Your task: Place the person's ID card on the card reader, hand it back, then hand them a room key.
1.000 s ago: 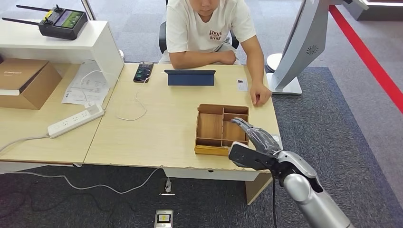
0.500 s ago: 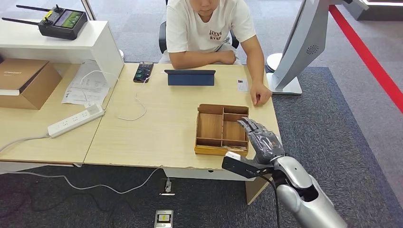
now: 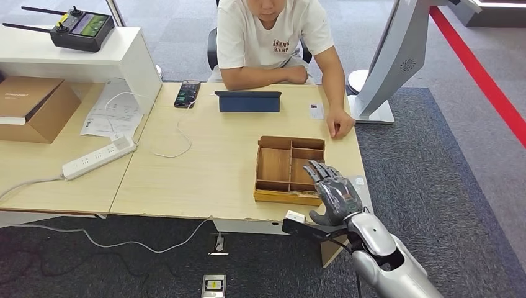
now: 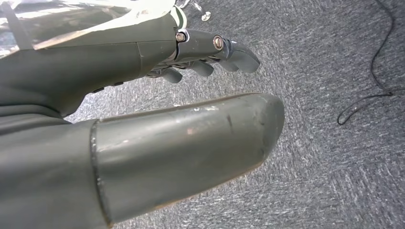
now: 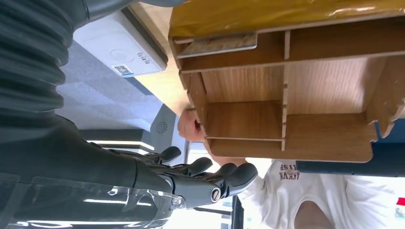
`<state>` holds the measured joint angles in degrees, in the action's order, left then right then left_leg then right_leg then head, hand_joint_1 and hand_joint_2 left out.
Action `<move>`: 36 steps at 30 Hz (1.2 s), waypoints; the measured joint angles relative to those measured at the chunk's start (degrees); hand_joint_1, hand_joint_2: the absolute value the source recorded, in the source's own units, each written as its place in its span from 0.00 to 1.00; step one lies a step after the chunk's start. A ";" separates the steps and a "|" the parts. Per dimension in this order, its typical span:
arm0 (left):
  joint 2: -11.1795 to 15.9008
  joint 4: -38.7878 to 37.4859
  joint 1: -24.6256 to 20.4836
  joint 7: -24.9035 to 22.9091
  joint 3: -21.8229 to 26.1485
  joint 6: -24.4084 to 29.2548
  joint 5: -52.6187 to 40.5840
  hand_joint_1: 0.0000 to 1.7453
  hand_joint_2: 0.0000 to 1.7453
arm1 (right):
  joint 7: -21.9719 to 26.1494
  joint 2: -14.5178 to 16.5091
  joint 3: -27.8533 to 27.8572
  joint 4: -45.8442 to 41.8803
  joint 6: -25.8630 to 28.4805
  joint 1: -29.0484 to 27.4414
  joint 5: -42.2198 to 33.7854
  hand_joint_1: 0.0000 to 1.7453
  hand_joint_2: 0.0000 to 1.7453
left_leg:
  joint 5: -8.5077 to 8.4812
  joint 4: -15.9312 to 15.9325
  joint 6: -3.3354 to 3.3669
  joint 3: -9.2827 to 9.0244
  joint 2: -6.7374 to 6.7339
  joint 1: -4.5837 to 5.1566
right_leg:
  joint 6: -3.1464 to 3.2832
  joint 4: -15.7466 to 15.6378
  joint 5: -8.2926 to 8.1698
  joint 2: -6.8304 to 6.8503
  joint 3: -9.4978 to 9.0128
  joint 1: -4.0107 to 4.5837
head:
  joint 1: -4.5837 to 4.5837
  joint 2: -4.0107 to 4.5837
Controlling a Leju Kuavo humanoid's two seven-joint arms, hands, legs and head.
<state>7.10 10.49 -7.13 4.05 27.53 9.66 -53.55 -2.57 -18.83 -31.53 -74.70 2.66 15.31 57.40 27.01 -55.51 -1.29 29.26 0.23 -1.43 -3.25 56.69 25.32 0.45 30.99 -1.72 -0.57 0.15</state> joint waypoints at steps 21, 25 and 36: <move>-0.15 0.00 -0.12 0.60 0.88 0.61 -0.59 0.00 0.00 | 4.19 6.54 -3.05 8.89 13.14 2.23 3.19 0.00 1.00 | -0.01 0.02 0.00 0.00 -0.01 -0.01 | 0.01 0.01 0.00 0.00 -0.01 0.01 | -0.01 0.00; -0.20 0.00 -0.13 0.47 0.96 0.67 -0.58 0.00 0.00 | 4.22 8.07 -3.34 12.28 15.45 3.34 3.60 0.00 1.00 | -0.01 0.01 0.00 0.00 0.00 -0.01 | 0.01 0.01 0.00 0.00 -0.01 0.01 | -0.02 0.00; -0.20 0.00 -0.13 0.08 1.24 0.99 -0.42 0.00 0.00 | 5.93 10.36 -3.87 20.19 17.73 5.09 2.86 0.00 1.00 | 0.00 0.01 -0.01 0.00 0.00 -0.01 | 0.01 0.00 0.00 0.00 0.00 0.01 | -0.01 0.00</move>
<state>6.90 10.49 -7.25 4.13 28.77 10.65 -53.96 3.36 -8.47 -35.40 -54.50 20.39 20.40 60.26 27.01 -55.50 -1.30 29.26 0.23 -1.44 -3.24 56.70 25.32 0.45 30.99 -1.71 -0.58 0.15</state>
